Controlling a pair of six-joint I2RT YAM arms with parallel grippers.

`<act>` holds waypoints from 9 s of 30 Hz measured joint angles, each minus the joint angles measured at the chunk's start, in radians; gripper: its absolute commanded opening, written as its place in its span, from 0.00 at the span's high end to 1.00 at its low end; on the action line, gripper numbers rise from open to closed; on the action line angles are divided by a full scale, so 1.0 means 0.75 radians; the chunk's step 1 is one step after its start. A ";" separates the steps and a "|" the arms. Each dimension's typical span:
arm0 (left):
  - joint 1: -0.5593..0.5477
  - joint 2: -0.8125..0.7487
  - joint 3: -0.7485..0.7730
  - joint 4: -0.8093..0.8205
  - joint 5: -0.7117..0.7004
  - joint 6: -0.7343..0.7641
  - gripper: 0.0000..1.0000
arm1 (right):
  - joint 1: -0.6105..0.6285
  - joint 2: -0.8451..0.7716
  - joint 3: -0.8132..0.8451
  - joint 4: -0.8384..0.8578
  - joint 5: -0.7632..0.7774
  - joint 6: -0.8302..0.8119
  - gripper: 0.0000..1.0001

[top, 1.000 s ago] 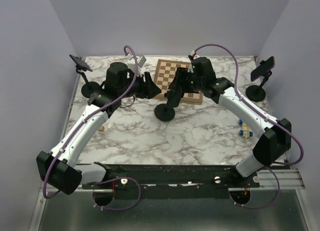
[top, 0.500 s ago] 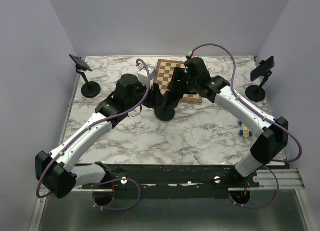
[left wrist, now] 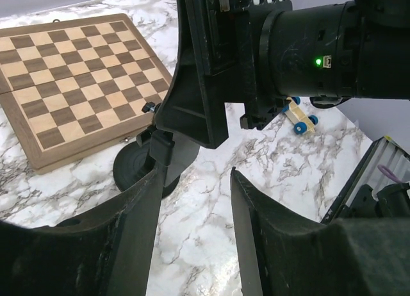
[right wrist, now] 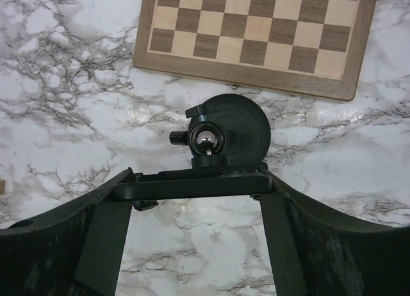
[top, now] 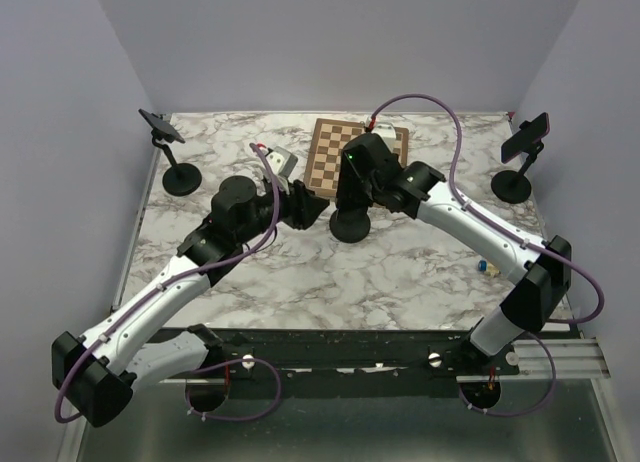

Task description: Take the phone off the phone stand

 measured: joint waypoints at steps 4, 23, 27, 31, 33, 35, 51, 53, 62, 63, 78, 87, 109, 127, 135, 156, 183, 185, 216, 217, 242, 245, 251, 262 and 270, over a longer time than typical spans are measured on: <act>-0.043 0.005 -0.027 0.045 -0.042 -0.007 0.48 | 0.017 0.000 0.002 -0.015 0.052 0.008 0.99; -0.353 0.084 -0.192 0.146 -0.473 -0.052 0.17 | -0.017 -0.069 -0.111 0.112 -0.039 -0.105 0.99; -0.290 0.235 -0.102 0.139 -0.356 -0.058 0.16 | -0.058 -0.077 -0.116 0.123 -0.127 -0.126 0.99; -0.231 0.302 -0.090 0.134 -0.302 -0.062 0.18 | -0.091 -0.084 -0.120 0.126 -0.197 -0.147 0.99; -0.221 0.312 -0.089 0.134 -0.294 -0.050 0.23 | -0.105 -0.090 -0.126 0.128 -0.226 -0.158 0.99; -0.215 0.316 -0.089 0.136 -0.282 -0.031 0.27 | -0.124 -0.095 -0.134 0.135 -0.259 -0.166 0.99; -0.136 0.466 0.068 0.116 -0.126 0.157 0.40 | -0.170 -0.101 -0.149 0.171 -0.432 -0.244 0.99; -0.131 0.468 0.077 0.104 -0.127 0.170 0.41 | -0.172 -0.099 -0.149 0.176 -0.438 -0.248 0.99; -0.115 0.471 0.081 0.109 -0.137 0.203 0.43 | -0.172 -0.093 -0.149 0.188 -0.458 -0.262 0.99; -0.111 0.473 0.082 0.109 -0.137 0.204 0.43 | -0.172 -0.093 -0.149 0.189 -0.461 -0.262 0.99; -0.068 0.496 0.093 0.133 -0.050 0.223 0.52 | -0.172 -0.089 -0.149 0.199 -0.487 -0.271 0.99; -0.052 0.539 0.121 0.128 0.012 0.230 0.73 | -0.176 -0.087 -0.149 0.205 -0.500 -0.279 0.99; -0.036 0.587 0.161 0.100 0.188 0.425 1.00 | -0.178 -0.245 -0.448 0.548 -0.399 -0.478 0.99; 0.027 0.613 0.175 0.111 0.377 0.428 1.00 | -0.321 -0.268 -0.514 0.658 -0.775 -0.635 0.99; 0.002 0.602 0.126 0.201 0.245 0.393 1.00 | -0.326 -0.250 -0.493 0.649 -0.724 -0.614 0.99; -0.042 0.557 0.037 0.318 0.086 0.332 1.00 | -0.334 -0.229 -0.482 0.669 -0.735 -0.637 0.99; 0.037 0.546 0.024 0.297 0.242 0.302 1.00 | -0.443 -0.183 -0.439 0.633 -1.205 -0.941 0.99; 0.037 0.546 0.024 0.296 0.246 0.302 1.00 | -0.447 -0.183 -0.439 0.632 -1.218 -0.944 0.99; 0.035 0.540 0.079 0.045 0.135 0.326 0.07 | -0.505 -0.395 -0.325 0.285 -0.768 -0.601 0.99; 0.035 0.532 0.078 0.027 0.123 0.325 0.03 | -0.505 -0.388 -0.303 0.259 -0.763 -0.590 0.99; 0.017 -0.025 0.002 0.119 0.151 0.180 0.36 | -0.187 -0.120 0.120 0.062 -0.783 -0.255 0.99; 0.017 -0.010 0.016 0.086 0.142 0.170 0.48 | -0.160 -0.069 0.151 0.063 -0.777 -0.231 0.99; 0.016 0.047 0.063 0.004 0.071 0.159 0.51 | -0.143 -0.060 0.171 0.073 -0.734 -0.208 0.99; 0.017 0.084 0.076 -0.035 0.046 0.148 0.57 | -0.125 -0.060 0.177 0.103 -0.736 -0.189 0.99; 0.017 0.099 0.088 -0.046 0.046 0.148 0.69 | -0.081 -0.058 0.177 0.120 -0.745 -0.189 0.99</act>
